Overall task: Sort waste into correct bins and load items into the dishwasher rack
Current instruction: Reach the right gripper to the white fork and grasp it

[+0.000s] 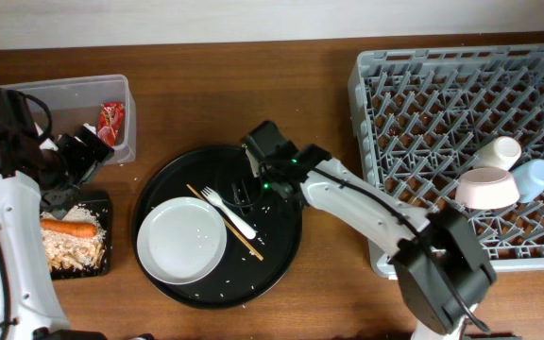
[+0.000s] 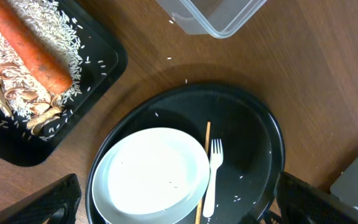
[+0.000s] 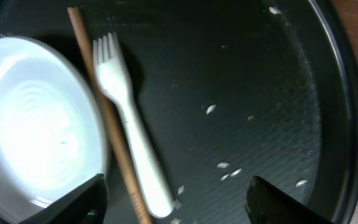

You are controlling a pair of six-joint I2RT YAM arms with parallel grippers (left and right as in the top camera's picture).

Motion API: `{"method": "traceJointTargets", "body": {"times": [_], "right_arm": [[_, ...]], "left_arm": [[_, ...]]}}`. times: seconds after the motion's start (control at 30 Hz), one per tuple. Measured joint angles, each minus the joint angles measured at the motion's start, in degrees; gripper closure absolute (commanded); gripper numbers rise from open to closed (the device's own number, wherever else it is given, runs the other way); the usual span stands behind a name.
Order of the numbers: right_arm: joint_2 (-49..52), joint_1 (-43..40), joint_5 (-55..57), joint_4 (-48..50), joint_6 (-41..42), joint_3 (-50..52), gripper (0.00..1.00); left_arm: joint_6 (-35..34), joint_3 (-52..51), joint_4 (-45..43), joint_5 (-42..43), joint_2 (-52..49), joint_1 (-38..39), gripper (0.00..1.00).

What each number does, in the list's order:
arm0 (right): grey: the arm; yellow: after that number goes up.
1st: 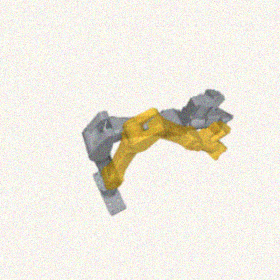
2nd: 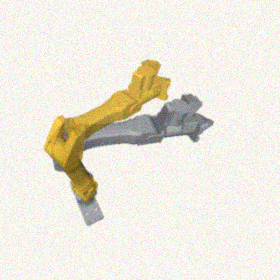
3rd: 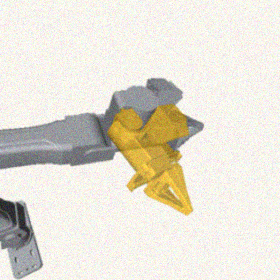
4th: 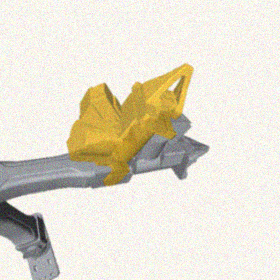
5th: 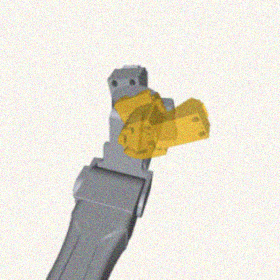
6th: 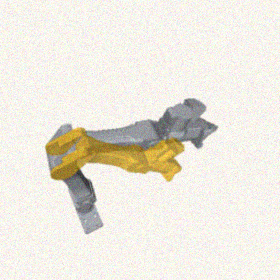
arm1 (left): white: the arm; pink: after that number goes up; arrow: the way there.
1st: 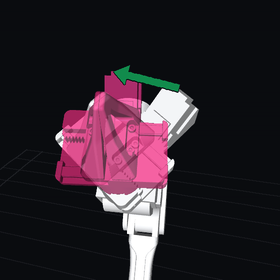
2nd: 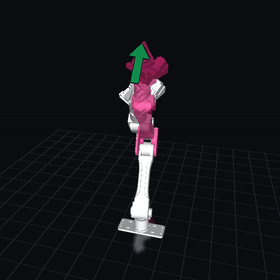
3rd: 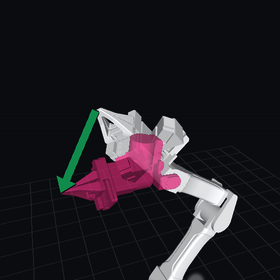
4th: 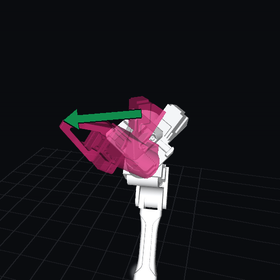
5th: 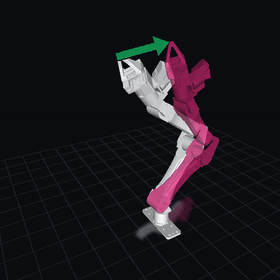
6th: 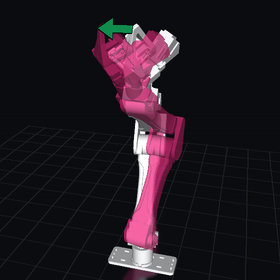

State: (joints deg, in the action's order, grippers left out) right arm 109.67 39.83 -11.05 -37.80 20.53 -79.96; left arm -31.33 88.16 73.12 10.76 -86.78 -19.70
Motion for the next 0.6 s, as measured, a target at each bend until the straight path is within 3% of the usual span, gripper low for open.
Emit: {"method": "traceJointTargets", "body": {"times": [0.07, 0.27, 0.6], "right_arm": [[1.9, 1.7, 4.3, 1.1, 0.2, 0.0, 0.35], [3.7, 9.8, 16.3, 3.3, 1.5, 0.0, 0.36], [6.9, 10.3, 17.5, 4.9, 2.0, 0.0, 0.37]], "left_arm": [[0.0, 0.0, 0.0, 0.0, 0.0, 0.0, 0.01], [0.0, 0.0, 0.0, 0.0, 0.0, 0.0, 0.01], [0.0, 0.0, 0.0, 0.0, 0.0, 0.0, 0.01]]}}
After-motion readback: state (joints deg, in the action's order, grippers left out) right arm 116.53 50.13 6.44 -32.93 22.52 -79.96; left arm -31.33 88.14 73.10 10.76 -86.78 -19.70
